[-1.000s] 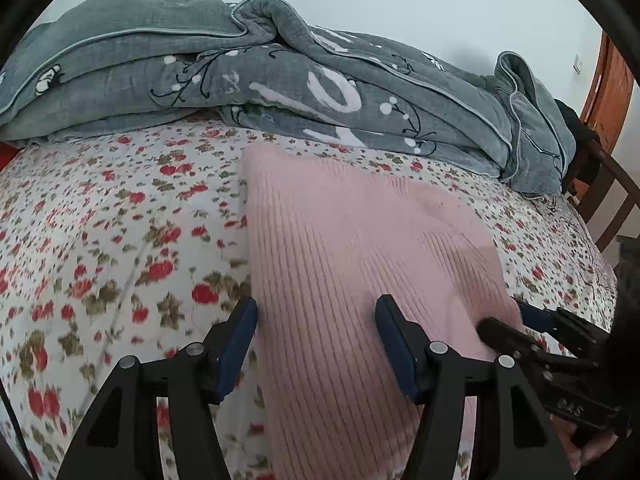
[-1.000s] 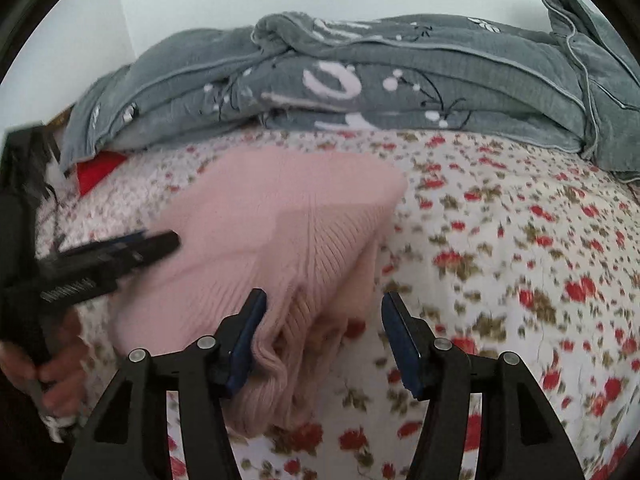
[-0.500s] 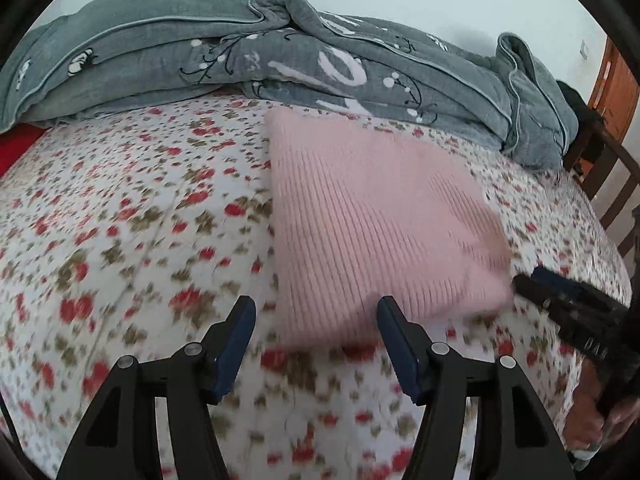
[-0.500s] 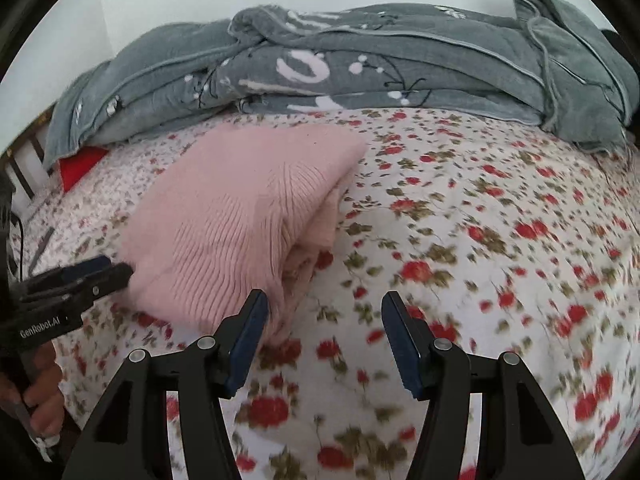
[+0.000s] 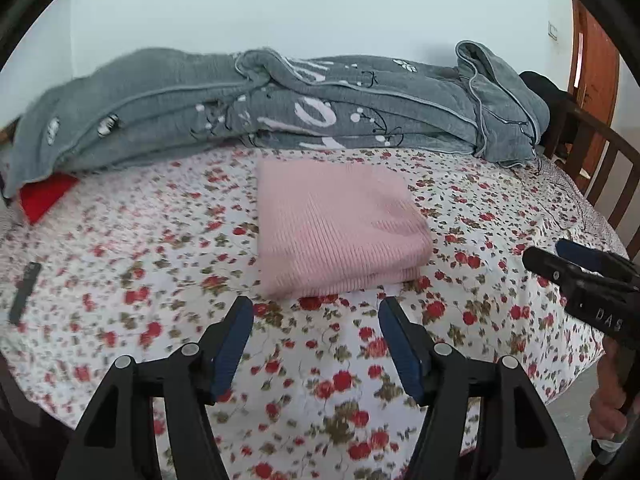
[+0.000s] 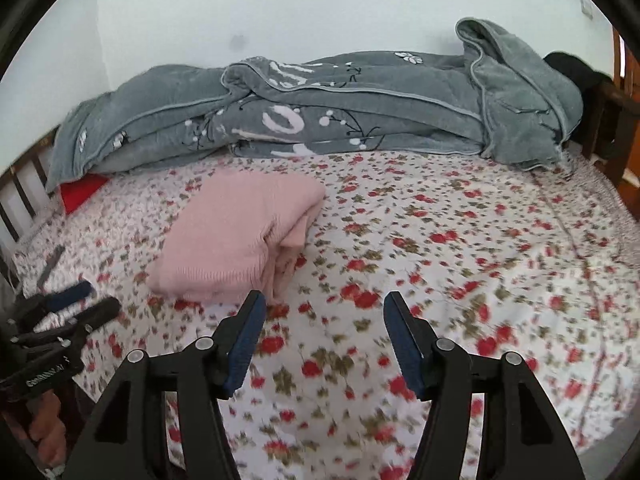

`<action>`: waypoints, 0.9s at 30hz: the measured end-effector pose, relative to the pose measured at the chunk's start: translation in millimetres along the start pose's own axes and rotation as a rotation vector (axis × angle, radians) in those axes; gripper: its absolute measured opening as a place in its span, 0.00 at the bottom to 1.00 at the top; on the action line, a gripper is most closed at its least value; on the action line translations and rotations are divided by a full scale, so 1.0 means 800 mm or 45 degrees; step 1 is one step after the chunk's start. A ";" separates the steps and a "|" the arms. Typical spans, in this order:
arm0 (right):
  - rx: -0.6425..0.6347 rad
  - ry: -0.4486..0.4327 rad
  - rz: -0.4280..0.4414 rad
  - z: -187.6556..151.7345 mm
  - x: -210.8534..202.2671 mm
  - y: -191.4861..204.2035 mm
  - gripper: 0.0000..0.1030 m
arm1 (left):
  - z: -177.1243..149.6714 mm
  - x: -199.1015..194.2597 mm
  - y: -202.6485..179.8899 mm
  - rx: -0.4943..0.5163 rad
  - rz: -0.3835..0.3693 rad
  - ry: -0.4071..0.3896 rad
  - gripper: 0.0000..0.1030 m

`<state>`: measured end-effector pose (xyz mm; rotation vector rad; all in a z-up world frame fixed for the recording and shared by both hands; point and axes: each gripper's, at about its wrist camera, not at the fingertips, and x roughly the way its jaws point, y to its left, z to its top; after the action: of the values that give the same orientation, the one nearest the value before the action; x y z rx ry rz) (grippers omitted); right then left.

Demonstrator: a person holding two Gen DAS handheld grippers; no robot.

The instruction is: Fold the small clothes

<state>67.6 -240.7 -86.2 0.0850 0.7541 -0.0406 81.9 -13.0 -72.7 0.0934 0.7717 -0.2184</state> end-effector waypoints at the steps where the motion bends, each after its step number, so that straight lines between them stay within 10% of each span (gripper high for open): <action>1: -0.013 -0.015 -0.017 -0.005 -0.008 0.002 0.73 | -0.002 -0.010 -0.001 -0.013 0.027 -0.017 0.62; 7: -0.026 -0.111 -0.018 -0.020 -0.066 0.008 0.95 | -0.005 -0.054 0.001 -0.032 0.115 -0.092 0.68; 27: -0.017 -0.183 -0.042 -0.038 -0.123 0.008 0.98 | -0.016 -0.114 -0.002 -0.121 0.124 -0.224 0.69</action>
<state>-24.7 -231.0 -40.3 0.0560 0.6125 -0.0724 9.6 2.6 -18.0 0.0211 0.5999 -0.0959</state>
